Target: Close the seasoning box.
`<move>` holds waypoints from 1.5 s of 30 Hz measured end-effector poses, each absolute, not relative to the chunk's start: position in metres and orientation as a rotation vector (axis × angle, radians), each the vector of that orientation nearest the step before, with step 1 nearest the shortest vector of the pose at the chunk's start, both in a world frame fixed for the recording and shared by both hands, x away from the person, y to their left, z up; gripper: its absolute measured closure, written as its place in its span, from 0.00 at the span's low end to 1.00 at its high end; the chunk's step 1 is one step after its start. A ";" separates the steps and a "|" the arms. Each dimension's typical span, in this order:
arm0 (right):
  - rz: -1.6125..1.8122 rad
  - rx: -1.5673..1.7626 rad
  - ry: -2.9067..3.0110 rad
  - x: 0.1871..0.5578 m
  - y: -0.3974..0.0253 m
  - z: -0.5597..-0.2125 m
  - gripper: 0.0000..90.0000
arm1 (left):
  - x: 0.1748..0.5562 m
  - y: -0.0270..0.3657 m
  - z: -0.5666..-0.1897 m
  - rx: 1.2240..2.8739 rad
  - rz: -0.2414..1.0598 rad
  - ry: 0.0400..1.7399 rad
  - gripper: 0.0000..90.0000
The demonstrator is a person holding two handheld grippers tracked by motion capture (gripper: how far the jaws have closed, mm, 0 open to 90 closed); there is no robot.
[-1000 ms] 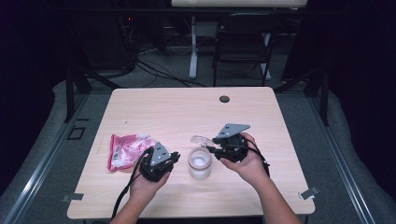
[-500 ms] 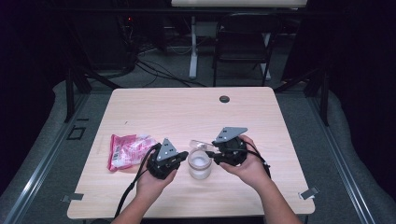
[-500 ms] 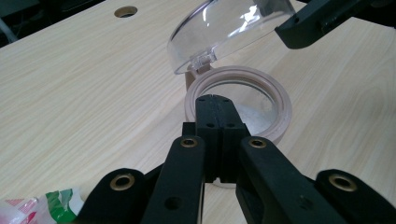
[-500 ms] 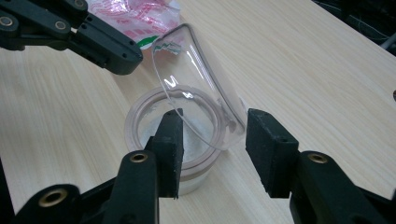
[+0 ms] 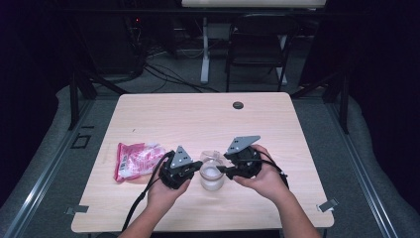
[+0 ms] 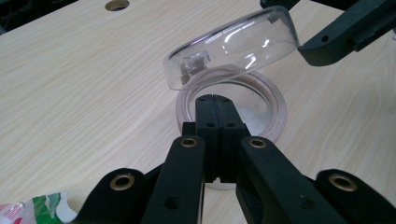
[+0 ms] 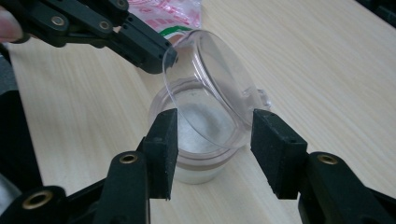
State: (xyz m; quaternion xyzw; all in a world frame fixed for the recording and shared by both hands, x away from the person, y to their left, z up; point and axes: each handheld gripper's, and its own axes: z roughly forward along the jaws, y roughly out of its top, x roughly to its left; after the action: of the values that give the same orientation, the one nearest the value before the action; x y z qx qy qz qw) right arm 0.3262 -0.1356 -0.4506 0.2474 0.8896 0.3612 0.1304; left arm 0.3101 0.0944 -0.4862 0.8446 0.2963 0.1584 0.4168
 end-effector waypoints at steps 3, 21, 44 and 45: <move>1.062 0.723 2.611 0.326 -0.136 -0.450 0.58 | 0.309 0.094 -0.488 2.119 0.394 0.745 1.00; 1.063 0.720 2.633 0.326 -0.135 -0.451 0.59 | 0.304 0.097 -0.504 2.154 0.376 0.765 1.00; 1.058 0.758 2.630 0.331 -0.140 -0.454 0.60 | 0.304 0.109 -0.510 2.208 0.425 0.785 0.89; 1.056 0.759 2.630 0.331 -0.140 -0.454 0.60 | 0.304 0.110 -0.509 2.209 0.430 0.786 0.88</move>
State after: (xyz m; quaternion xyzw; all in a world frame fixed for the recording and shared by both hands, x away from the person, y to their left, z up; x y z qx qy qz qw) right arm 0.3312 -0.1400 -0.4544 0.2573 0.8915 0.3581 0.1037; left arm 0.3041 0.1095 -0.5095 0.8610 0.3064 0.1677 0.3697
